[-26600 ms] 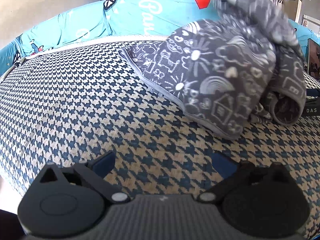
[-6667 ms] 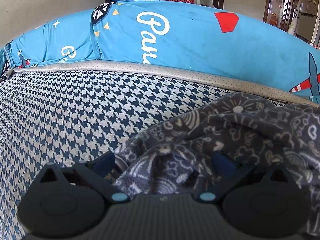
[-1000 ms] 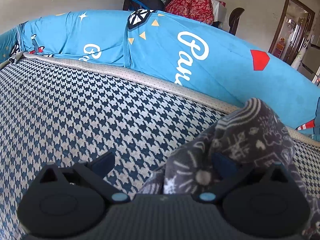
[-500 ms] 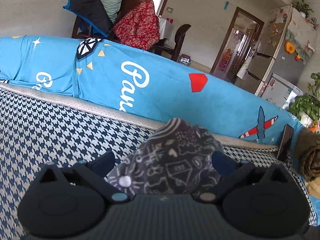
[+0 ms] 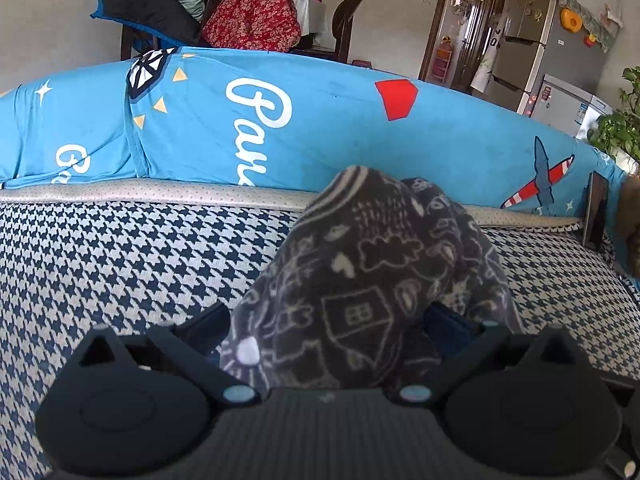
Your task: Fold clothes
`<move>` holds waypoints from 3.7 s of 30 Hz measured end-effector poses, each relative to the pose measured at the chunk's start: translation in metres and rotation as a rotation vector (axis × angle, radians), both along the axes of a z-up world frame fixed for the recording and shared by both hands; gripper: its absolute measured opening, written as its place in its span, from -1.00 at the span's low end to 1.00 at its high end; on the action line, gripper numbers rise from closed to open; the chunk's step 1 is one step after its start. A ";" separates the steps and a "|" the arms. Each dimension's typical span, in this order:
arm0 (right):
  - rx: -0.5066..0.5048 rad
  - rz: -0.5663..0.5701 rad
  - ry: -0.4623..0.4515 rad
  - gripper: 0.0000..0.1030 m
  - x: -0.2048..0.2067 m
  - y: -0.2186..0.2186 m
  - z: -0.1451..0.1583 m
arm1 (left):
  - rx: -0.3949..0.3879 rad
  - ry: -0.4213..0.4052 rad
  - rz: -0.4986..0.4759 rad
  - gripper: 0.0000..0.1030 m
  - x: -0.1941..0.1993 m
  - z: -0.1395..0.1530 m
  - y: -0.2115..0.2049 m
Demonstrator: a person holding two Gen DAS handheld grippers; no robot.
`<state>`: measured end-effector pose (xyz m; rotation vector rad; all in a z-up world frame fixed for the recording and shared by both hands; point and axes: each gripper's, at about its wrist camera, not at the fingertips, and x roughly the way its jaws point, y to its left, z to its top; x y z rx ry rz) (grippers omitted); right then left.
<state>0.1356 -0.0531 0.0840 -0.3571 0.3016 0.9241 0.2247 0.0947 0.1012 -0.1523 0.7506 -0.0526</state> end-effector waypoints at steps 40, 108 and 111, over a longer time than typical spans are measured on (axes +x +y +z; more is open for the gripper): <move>0.056 -0.314 0.167 0.37 0.047 -0.078 0.013 | -0.087 0.028 0.550 1.00 0.000 -0.013 0.062; 0.372 -0.624 0.252 -0.66 0.068 -0.150 0.058 | 0.032 -0.142 0.361 1.00 -0.039 0.038 0.014; 0.320 -0.667 0.270 -0.60 0.073 -0.149 0.053 | 0.023 -0.157 0.363 1.00 -0.041 0.038 0.016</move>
